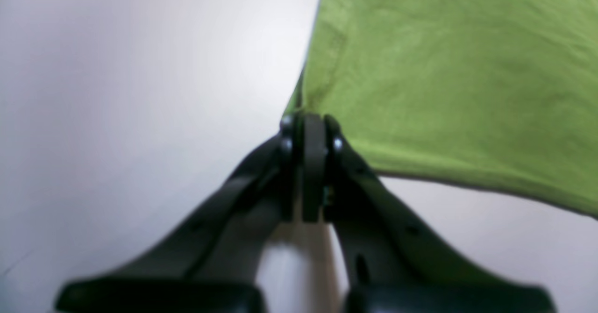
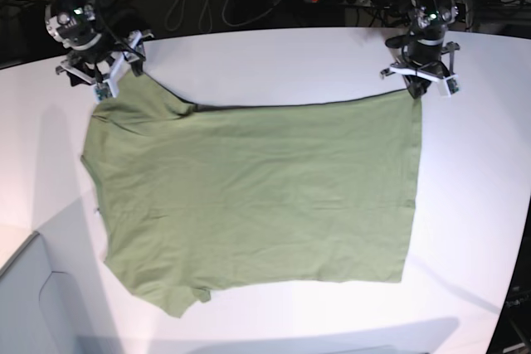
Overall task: Fold the T-shirt properly
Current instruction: 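Move both grippers down to the shirt's shoulder corners and grasp them, then lift the grasped shoulder edge and pull it toward the robot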
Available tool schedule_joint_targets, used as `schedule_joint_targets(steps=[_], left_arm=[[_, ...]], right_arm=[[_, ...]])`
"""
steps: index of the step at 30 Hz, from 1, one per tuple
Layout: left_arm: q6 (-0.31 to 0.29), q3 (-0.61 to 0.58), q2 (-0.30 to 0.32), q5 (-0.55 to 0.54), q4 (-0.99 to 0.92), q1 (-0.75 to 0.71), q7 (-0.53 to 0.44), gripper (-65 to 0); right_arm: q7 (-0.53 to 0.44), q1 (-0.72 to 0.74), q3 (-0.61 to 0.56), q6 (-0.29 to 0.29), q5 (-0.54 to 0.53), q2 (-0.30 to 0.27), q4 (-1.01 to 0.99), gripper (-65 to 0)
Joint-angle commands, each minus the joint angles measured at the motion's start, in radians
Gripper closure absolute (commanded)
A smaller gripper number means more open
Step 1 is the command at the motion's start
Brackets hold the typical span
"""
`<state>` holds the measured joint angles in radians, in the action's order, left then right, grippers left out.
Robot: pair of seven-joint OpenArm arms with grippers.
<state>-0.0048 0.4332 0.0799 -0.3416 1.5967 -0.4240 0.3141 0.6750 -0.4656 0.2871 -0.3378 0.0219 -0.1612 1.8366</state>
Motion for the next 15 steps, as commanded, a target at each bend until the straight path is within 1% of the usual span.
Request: schedule_joint_targets(steps=[1,7,9,11,13,15], left_arm=[[0.002,0.000,0.004,0.000,0.008,-0.008,0.007,0.0],[0.002,0.003,0.004,0.000,0.008,-0.008,0.007,0.0],[0.002,0.005,0.004,0.000,0.008,-0.008,0.007,0.0],[0.002,0.005,0.004,0.002,0.008,-0.008,0.007,0.0],[0.002,0.005,0.005,0.002,0.008,-0.008,0.007,0.0],[0.002,0.005,0.005,0.002,0.008,-0.008,0.007,0.0]], right_arm=[[-0.011,0.012,-0.001,-0.011,-0.013,-0.005,-0.005,-44.0],[-0.011,0.041,-0.009,-0.011,-0.013,-0.005,-0.102,-43.8],[-0.011,0.041,-0.009,-0.011,-0.013,-0.005,-0.108,-42.4],[-0.011,0.041,-0.009,-0.013,-0.013,-0.007,-0.108,-36.4],[-0.011,0.038,-0.013,-0.013,-0.013,-0.008,-0.108,-25.4],[-0.007,0.037,-0.010,-0.013,-0.010,-0.008,-0.108,-11.6]])
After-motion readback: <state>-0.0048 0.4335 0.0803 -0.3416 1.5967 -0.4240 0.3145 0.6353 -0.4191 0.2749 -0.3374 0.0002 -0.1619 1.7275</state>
